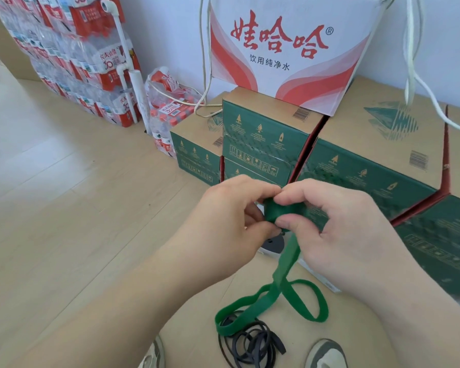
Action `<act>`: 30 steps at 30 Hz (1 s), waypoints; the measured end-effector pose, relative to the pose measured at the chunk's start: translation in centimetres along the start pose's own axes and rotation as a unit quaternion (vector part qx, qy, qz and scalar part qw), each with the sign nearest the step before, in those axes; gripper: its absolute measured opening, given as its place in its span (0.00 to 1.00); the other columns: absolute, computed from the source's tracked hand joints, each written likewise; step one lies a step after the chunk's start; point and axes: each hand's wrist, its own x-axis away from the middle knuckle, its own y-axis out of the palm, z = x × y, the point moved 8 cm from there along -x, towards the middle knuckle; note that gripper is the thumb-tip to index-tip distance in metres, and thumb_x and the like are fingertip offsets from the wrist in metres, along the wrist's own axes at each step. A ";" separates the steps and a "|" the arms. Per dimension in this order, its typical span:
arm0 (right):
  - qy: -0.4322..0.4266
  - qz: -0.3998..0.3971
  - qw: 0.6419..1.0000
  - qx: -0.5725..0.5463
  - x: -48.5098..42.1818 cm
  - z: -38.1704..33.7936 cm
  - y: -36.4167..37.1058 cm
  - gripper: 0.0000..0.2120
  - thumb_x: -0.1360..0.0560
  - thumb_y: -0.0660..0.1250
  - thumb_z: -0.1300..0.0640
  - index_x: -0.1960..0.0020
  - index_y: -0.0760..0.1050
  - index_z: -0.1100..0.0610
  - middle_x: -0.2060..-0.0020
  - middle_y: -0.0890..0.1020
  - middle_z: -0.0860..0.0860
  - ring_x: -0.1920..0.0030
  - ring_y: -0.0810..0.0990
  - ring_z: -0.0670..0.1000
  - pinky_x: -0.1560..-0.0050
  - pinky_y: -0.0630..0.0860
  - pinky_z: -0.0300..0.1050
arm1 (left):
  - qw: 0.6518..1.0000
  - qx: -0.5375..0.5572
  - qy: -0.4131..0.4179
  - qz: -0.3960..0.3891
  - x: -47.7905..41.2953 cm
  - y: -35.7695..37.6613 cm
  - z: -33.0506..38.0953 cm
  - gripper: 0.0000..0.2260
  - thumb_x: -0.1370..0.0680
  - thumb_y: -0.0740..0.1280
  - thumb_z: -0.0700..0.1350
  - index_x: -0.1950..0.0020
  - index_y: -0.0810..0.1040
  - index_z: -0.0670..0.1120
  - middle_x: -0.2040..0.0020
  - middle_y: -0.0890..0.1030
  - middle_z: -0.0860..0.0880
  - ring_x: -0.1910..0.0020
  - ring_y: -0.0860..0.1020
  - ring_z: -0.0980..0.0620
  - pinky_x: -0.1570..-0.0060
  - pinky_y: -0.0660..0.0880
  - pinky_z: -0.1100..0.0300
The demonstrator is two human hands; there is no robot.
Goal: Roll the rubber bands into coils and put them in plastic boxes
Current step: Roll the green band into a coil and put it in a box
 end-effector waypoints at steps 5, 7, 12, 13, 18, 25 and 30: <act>0.080 0.026 0.956 -0.280 -0.2 1.2 -1.3 0.21 0.38 0.83 0.63 0.50 0.82 0.50 0.53 0.88 0.43 0.49 0.87 0.44 0.44 0.81 0.37 | 0.976 0.199 -0.087 -0.004 0.3 -0.5 -1.0 0.17 0.29 0.79 0.36 0.46 0.80 0.50 0.58 0.86 0.46 0.61 0.86 0.48 0.53 0.85 0.54; 0.090 0.013 0.932 -0.350 -0.5 1.5 -1.6 0.22 0.41 0.81 0.60 0.48 0.83 0.55 0.53 0.89 0.48 0.49 0.88 0.48 0.47 0.83 0.39 | 0.964 0.255 -0.075 -0.005 0.3 -0.8 -0.7 0.17 0.29 0.78 0.34 0.44 0.79 0.46 0.56 0.86 0.43 0.58 0.86 0.45 0.52 0.84 0.55; 0.103 -0.021 0.902 -0.420 -0.5 1.4 -1.6 0.25 0.39 0.76 0.61 0.42 0.83 0.55 0.51 0.89 0.49 0.48 0.88 0.48 0.49 0.82 0.37 | 0.918 0.393 -0.057 -0.001 0.4 -1.0 -0.3 0.18 0.28 0.73 0.30 0.40 0.77 0.40 0.49 0.85 0.44 0.53 0.84 0.51 0.51 0.79 0.62; 0.098 -0.035 0.903 -0.417 -0.5 1.2 -1.6 0.25 0.38 0.76 0.61 0.41 0.82 0.55 0.51 0.89 0.49 0.48 0.88 0.48 0.48 0.82 0.37 | 0.911 0.408 -0.056 -0.001 0.5 -0.9 -0.4 0.18 0.28 0.73 0.30 0.39 0.77 0.39 0.48 0.84 0.43 0.52 0.84 0.51 0.50 0.80 0.61; 0.073 -0.081 0.976 -0.188 0.0 1.0 -1.2 0.12 0.27 0.76 0.58 0.47 0.82 0.45 0.52 0.87 0.41 0.48 0.85 0.42 0.45 0.81 0.38 | 0.958 0.275 -0.081 -0.018 0.9 -0.4 -0.6 0.18 0.29 0.78 0.32 0.43 0.80 0.44 0.51 0.86 0.48 0.55 0.86 0.51 0.51 0.83 0.57; 0.012 -0.100 0.993 0.068 0.1 0.0 1.1 0.10 0.25 0.73 0.49 0.46 0.77 0.42 0.54 0.77 0.39 0.51 0.75 0.42 0.52 0.75 0.44 | 0.972 -0.223 0.071 0.017 0.9 0.2 0.8 0.12 0.26 0.73 0.51 0.43 0.78 0.55 0.56 0.75 0.56 0.59 0.74 0.55 0.60 0.76 0.52; 0.093 -0.071 0.993 -0.034 -0.2 0.7 0.1 0.16 0.35 0.81 0.47 0.49 0.82 0.40 0.54 0.81 0.36 0.56 0.81 0.41 0.55 0.77 0.34 | 0.998 -0.055 -0.011 0.020 0.5 -0.8 -0.4 0.13 0.29 0.77 0.40 0.49 0.81 0.53 0.60 0.81 0.54 0.61 0.79 0.54 0.60 0.78 0.57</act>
